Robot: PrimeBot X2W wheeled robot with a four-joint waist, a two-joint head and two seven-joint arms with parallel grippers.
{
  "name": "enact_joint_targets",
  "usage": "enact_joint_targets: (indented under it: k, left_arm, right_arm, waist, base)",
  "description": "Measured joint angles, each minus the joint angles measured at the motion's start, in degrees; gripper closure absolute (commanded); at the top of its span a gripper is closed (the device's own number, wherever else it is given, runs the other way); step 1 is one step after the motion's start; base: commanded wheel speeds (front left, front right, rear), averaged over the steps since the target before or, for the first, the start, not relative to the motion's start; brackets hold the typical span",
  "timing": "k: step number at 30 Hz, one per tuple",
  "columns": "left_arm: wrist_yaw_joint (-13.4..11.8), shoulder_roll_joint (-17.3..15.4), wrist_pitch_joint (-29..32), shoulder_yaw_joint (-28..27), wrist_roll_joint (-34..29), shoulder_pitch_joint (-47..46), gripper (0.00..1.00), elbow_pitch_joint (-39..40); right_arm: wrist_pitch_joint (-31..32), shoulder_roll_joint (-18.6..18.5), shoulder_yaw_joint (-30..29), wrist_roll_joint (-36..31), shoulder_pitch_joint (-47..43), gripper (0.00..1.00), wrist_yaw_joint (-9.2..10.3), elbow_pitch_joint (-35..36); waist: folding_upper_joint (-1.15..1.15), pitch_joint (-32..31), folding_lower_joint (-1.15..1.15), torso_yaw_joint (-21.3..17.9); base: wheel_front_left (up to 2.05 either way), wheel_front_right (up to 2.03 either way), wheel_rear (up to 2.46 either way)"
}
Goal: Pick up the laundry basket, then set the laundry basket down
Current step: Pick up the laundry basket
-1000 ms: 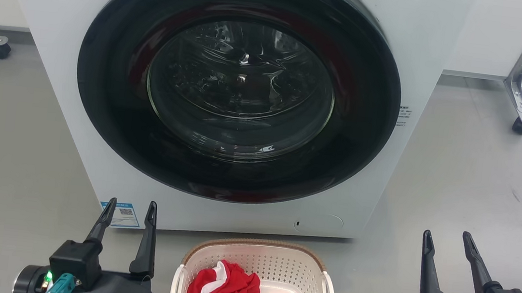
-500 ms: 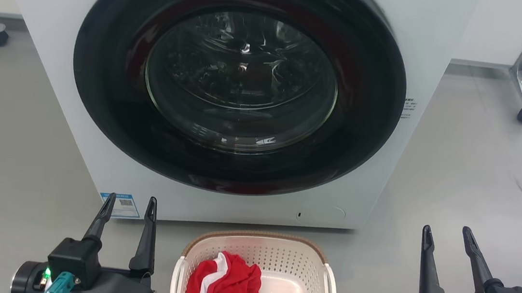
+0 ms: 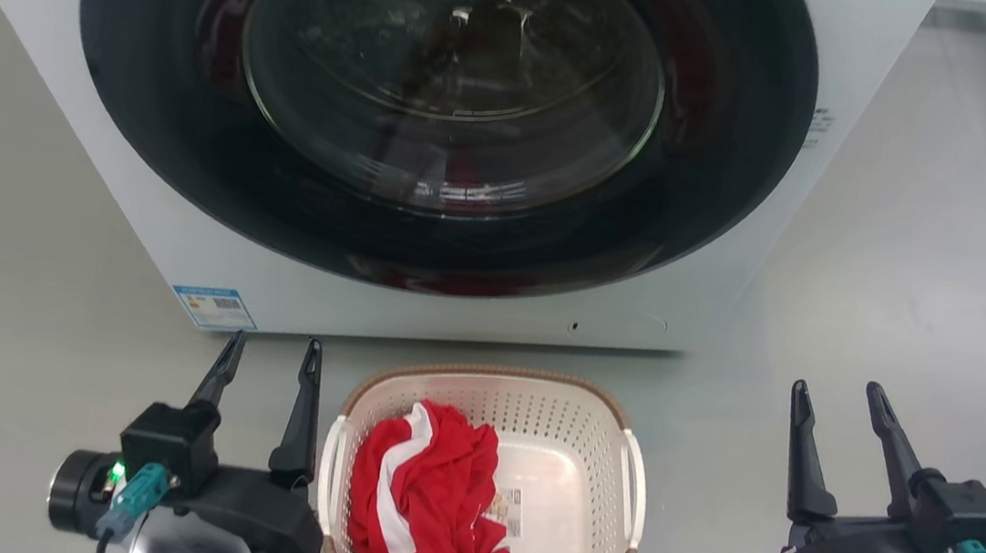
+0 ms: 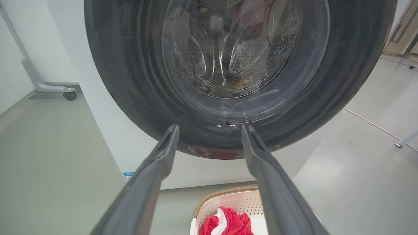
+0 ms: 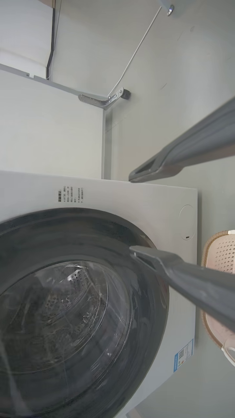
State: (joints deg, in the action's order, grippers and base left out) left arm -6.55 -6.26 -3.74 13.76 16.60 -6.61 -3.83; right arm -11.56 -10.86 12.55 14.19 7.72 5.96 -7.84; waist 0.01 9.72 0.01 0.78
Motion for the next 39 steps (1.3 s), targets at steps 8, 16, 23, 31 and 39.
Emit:
enact_joint_targets:
  k: [8, 16, 23, 31, 39]
  left_arm:
    - [0.6, 0.6, 1.3, 0.2, 0.7, -5.0, 0.0, -5.0]
    - [1.6, 1.3, 2.2, 0.9, 1.1, -9.8, 0.0, -9.5]
    - [2.6, 2.0, 3.5, 1.7, 1.4, -15.1, 0.0, -14.2]
    - [3.6, 2.0, 5.2, 1.6, 1.6, -22.3, 0.0, -19.8]
    - [5.1, 1.5, 6.2, 0.4, 2.0, -28.9, 0.0, -26.5]
  right_arm:
    - [1.5, 0.5, 0.6, 0.4, 4.9, 0.0, -0.94, -3.6]
    - [2.9, 1.1, 1.4, 0.4, 10.3, 0.0, -2.03, -7.8]
    - [3.5, 1.5, 2.1, 0.4, 15.1, 0.0, -2.94, -11.3]
    - [4.4, 2.5, 2.8, 0.3, 22.4, 0.0, -4.0, -15.2]
    - [4.5, 3.8, 4.4, -0.1, 28.3, 0.0, -5.41, -21.4]
  waist:
    - [0.0, 6.2, 0.0, -0.1]
    - [0.0, 12.5, 0.01, -0.4]
    - [0.0, 18.1, 0.01, -0.6]
    - [0.01, 24.6, 0.01, -0.7]
    - [0.01, 30.5, 0.01, -0.9]
  base:
    - [0.0, 0.0, 0.0]
    - [0.0, 0.0, 0.0]
    - [0.0, 0.0, 0.0]
    - [0.0, 0.0, 0.0]
    - [0.0, 0.0, 0.0]
